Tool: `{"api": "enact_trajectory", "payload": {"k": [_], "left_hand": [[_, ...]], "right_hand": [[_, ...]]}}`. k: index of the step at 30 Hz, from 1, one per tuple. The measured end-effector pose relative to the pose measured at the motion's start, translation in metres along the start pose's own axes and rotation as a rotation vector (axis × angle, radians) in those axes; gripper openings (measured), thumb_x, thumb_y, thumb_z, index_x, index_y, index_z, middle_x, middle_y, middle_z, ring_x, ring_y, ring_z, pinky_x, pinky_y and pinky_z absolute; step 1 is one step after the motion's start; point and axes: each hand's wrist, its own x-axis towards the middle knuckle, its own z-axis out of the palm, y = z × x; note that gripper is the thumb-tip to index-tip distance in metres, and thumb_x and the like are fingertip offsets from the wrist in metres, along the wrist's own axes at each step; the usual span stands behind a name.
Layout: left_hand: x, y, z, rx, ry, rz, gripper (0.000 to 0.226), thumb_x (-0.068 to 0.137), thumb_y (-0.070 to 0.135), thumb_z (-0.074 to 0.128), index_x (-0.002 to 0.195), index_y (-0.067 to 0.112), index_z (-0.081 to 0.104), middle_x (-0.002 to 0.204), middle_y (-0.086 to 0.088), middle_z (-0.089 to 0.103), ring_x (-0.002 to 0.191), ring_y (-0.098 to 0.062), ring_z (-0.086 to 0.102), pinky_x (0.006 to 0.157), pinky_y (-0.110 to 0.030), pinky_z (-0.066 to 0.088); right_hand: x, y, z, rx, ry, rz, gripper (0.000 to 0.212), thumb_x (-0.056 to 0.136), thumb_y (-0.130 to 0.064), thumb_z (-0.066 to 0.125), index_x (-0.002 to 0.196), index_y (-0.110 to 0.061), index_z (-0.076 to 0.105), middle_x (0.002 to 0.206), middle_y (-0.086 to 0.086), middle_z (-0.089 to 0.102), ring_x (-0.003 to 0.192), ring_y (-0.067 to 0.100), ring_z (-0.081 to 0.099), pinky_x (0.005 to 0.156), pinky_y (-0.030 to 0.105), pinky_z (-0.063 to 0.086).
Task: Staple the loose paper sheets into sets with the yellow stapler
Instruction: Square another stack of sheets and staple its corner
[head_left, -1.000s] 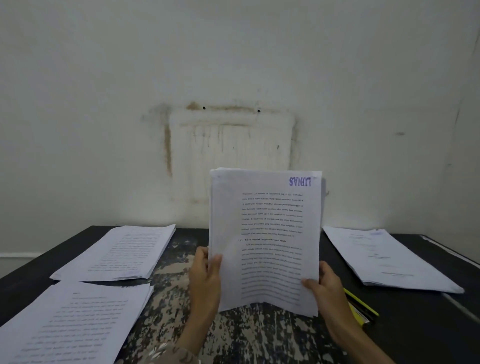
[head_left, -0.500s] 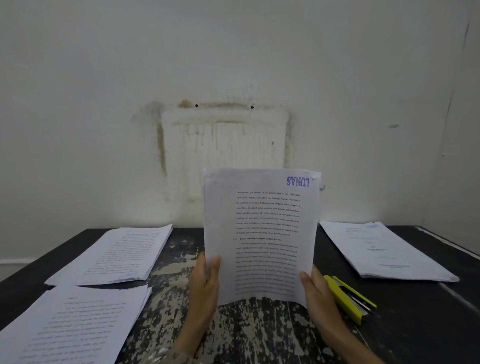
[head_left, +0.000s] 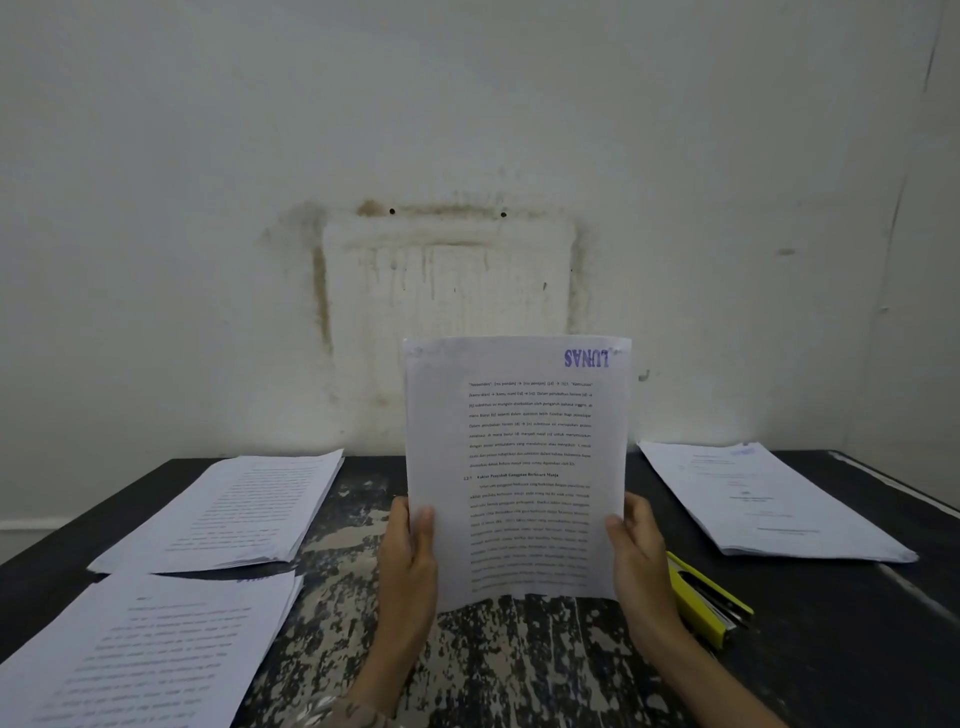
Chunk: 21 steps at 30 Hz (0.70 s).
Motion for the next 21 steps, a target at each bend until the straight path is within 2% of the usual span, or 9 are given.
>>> {"api": "enact_trajectory", "payload": {"k": [3,6,7,8,10,14,16,18,21], "left_hand": [[0.001,0.003,-0.001,0.020,0.007,0.013,0.022,0.098,0.015,0.036,0.077,0.013,0.043,0.070,0.000,0.048,0.053,0.006,0.049,0.046,-0.008,0.039],[0.003,0.001,-0.003,0.055,0.004,0.024,0.022,0.097,0.016,0.039,0.076,0.013,0.045,0.072,-0.004,0.054,0.057,-0.005,0.052,0.046,-0.012,0.040],[0.004,-0.001,-0.003,0.055,0.000,0.020,0.021,0.097,0.018,0.040,0.078,0.013,0.047,0.075,-0.006,0.058,0.061,-0.015,0.055,0.049,-0.016,0.045],[0.005,-0.002,-0.004,0.051,-0.007,0.012,0.020,0.096,0.020,0.041,0.080,0.012,0.049,0.079,-0.009,0.061,0.065,-0.024,0.059,0.054,-0.027,0.050],[0.005,-0.001,-0.005,0.031,-0.031,-0.022,0.018,0.095,0.020,0.044,0.081,0.010,0.050,0.083,-0.012,0.063,0.072,-0.033,0.061,0.060,-0.041,0.053],[0.002,0.005,-0.006,-0.102,-0.103,-0.162,0.017,0.093,0.014,0.050,0.086,-0.001,0.054,0.081,-0.004,0.066,0.066,-0.017,0.063,0.052,-0.017,0.052],[0.002,0.007,-0.006,-0.235,-0.137,-0.253,0.009,0.091,0.011,0.052,0.091,0.006,0.060,0.086,-0.001,0.070,0.067,-0.013,0.067,0.052,-0.019,0.054],[0.003,0.008,-0.006,-0.335,-0.137,-0.321,0.012,0.090,0.009,0.053,0.098,0.011,0.062,0.091,0.000,0.071,0.069,-0.013,0.069,0.053,-0.022,0.056],[0.005,0.006,-0.007,-0.423,-0.091,-0.429,0.019,0.089,0.010,0.055,0.108,0.007,0.058,0.096,-0.006,0.069,0.079,-0.024,0.067,0.059,-0.031,0.058]], "right_hand": [[0.003,0.004,0.001,-0.075,0.010,-0.012,0.020,0.099,-0.010,0.035,0.089,-0.010,0.052,0.088,0.003,0.061,0.082,0.015,0.059,0.060,0.020,0.044],[0.006,0.006,0.001,-0.111,0.061,-0.052,0.018,0.097,-0.009,0.038,0.087,-0.008,0.053,0.086,0.006,0.061,0.078,0.016,0.059,0.060,0.022,0.047],[0.007,0.006,0.001,-0.133,0.075,-0.072,0.017,0.097,-0.009,0.039,0.089,-0.008,0.053,0.086,0.005,0.061,0.078,0.015,0.059,0.060,0.021,0.047],[0.009,0.006,0.000,-0.158,0.083,-0.089,0.016,0.097,-0.010,0.039,0.092,-0.008,0.054,0.086,0.003,0.061,0.079,0.014,0.060,0.060,0.021,0.047],[0.011,0.007,-0.002,-0.202,0.092,-0.107,0.016,0.097,-0.011,0.039,0.096,-0.008,0.054,0.087,0.003,0.061,0.079,0.014,0.060,0.060,0.021,0.048],[0.017,0.006,-0.010,-0.256,0.113,-0.077,0.016,0.096,-0.006,0.037,0.090,-0.002,0.051,0.082,0.008,0.058,0.072,0.018,0.056,0.055,0.022,0.043],[0.018,0.005,-0.015,-0.279,0.075,-0.042,0.017,0.095,-0.005,0.036,0.087,0.000,0.050,0.080,0.008,0.056,0.068,0.017,0.053,0.054,0.023,0.041],[0.018,0.007,-0.019,-0.322,0.026,0.005,0.018,0.094,-0.004,0.036,0.086,0.004,0.051,0.079,0.012,0.056,0.067,0.019,0.052,0.055,0.026,0.041],[0.018,0.011,-0.024,-0.370,-0.036,0.075,0.017,0.089,-0.003,0.037,0.076,0.004,0.047,0.072,0.017,0.053,0.064,0.021,0.045,0.058,0.031,0.035]]}}
